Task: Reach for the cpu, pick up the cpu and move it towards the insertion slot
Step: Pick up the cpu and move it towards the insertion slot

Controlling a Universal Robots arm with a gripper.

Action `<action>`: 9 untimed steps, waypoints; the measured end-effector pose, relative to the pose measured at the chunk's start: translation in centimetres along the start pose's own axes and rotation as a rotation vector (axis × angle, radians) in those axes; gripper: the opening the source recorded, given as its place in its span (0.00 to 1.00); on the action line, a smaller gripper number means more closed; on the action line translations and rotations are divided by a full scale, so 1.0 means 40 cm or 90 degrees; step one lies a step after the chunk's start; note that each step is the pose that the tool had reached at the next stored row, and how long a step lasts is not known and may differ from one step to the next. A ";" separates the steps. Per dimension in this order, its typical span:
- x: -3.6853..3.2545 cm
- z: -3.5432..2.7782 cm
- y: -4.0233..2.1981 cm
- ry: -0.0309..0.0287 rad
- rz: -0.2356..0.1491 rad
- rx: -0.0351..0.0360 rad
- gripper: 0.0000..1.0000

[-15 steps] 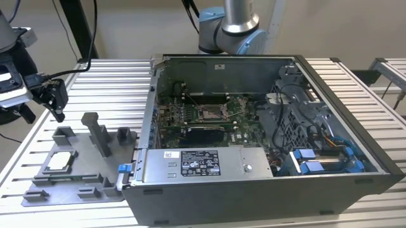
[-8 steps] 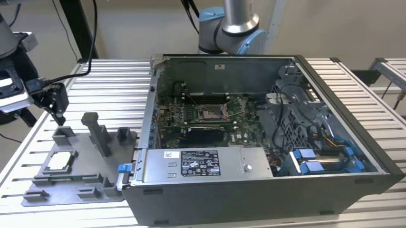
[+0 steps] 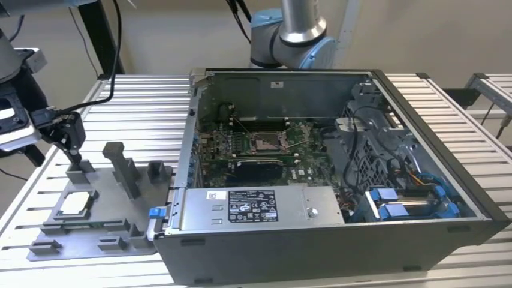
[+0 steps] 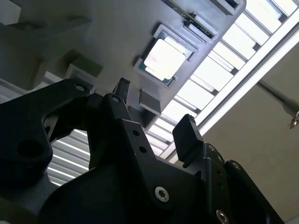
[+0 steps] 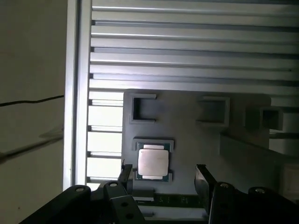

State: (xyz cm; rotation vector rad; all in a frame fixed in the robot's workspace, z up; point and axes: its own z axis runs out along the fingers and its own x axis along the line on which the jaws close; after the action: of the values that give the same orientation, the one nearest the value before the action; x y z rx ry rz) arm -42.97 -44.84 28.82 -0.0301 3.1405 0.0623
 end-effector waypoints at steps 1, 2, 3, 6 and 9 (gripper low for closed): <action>0.001 0.002 -0.001 0.0000 0.000 0.0000 1.00; 0.001 0.004 -0.002 0.0001 0.000 0.0001 1.00; 0.002 0.007 -0.003 0.0001 0.000 0.0000 1.00; 0.003 0.014 -0.004 0.0001 0.000 0.0001 1.00; 0.003 0.021 -0.006 0.0001 0.000 0.0001 1.00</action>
State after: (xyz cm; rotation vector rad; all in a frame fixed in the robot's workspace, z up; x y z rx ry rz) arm -43.08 -45.03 27.97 -0.0300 3.1408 0.0622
